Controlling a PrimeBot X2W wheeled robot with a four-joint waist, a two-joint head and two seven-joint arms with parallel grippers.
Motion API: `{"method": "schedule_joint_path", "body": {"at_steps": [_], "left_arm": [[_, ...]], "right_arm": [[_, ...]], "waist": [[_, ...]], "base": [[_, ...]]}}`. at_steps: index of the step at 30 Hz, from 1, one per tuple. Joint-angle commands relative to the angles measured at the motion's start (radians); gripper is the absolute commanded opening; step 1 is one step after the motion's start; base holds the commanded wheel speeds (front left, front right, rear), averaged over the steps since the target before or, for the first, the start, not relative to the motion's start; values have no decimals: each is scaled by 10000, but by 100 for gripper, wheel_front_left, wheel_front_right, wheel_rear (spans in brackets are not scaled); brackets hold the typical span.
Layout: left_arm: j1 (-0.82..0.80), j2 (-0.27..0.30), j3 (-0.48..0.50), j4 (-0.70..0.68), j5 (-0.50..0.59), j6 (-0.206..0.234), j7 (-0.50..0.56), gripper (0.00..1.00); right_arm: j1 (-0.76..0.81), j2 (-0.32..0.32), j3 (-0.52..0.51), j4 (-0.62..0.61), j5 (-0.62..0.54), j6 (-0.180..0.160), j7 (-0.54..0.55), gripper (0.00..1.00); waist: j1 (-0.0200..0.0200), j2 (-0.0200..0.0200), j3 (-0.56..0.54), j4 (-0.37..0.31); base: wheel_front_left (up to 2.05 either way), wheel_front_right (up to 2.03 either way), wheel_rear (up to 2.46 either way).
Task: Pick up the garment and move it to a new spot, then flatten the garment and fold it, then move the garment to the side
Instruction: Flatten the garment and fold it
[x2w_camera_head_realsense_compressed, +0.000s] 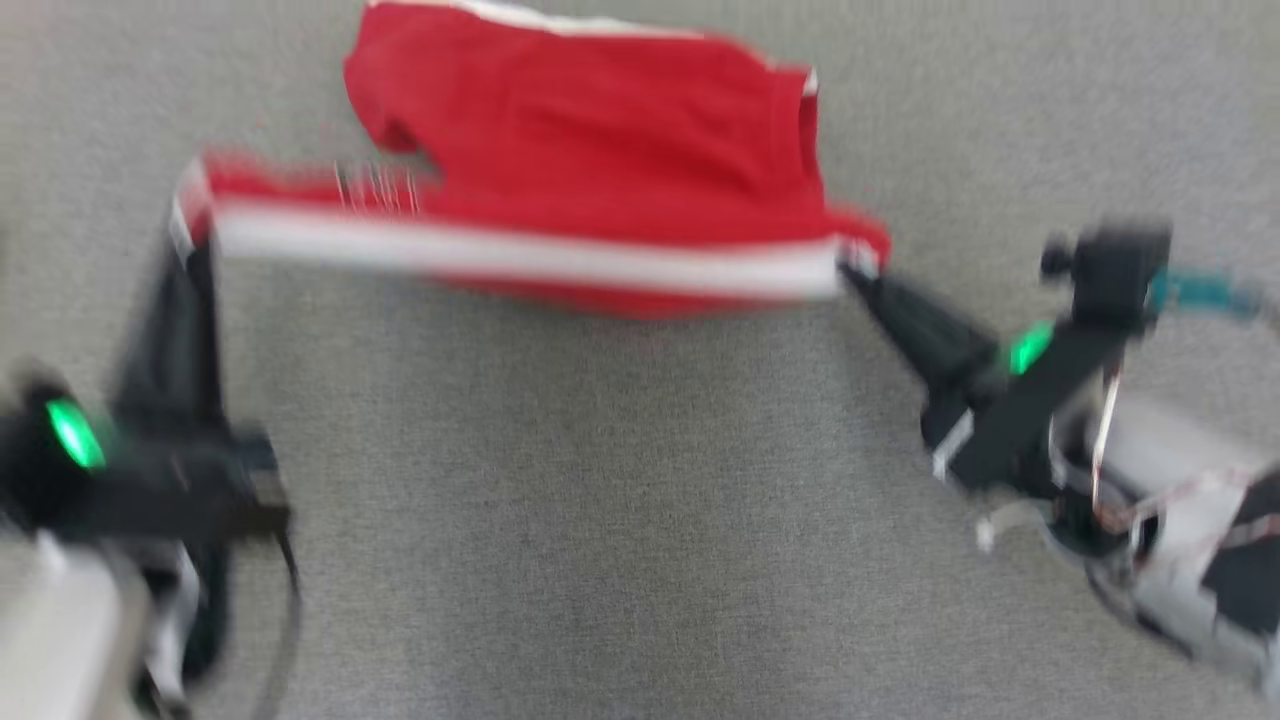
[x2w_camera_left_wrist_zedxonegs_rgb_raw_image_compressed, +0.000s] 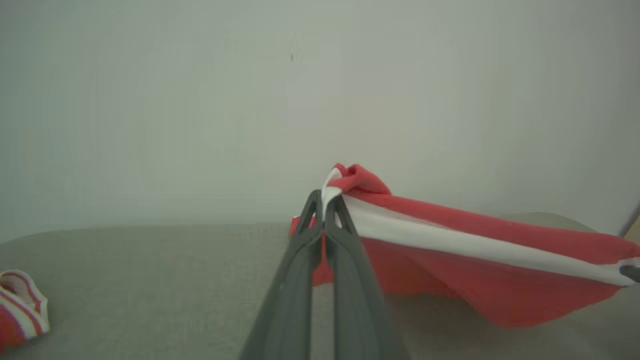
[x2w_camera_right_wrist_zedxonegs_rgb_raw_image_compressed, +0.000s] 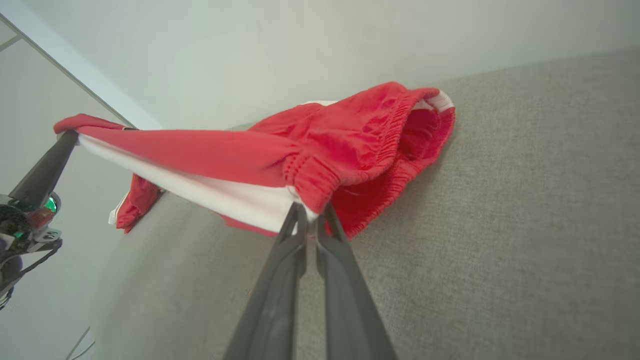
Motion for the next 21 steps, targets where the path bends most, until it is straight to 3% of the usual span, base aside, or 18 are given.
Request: {"method": "schedule_joint_path", "body": {"at_steps": [1,6,14,21], "left_arm": [[495,-122,152,-51,202,-24,-35,0],[2464,-1027,703,393,557,-671,-35,0],[4172,-2392,1721,1405,1433,-1211,-36,0],[5331,-2934,2661,1959,1993,-1469,-37,0]], "right_arm": [[382,-121,70,-52,51,-23,-123,0],[1798,-477,338,-142,23,-23,-292,0],[3961,-598,-83,-410,-107,-24,-349,0],[5706,-645,-579,-1002,-178,-32,-354,0]], "waist": [[3,2,-412,67],[3,2,-823,199],[3,2,-1397,244],[3,2,-1771,105]], "base": [[0,0,0],[0,0,0],[0,0,0],[0,0,0]]}}
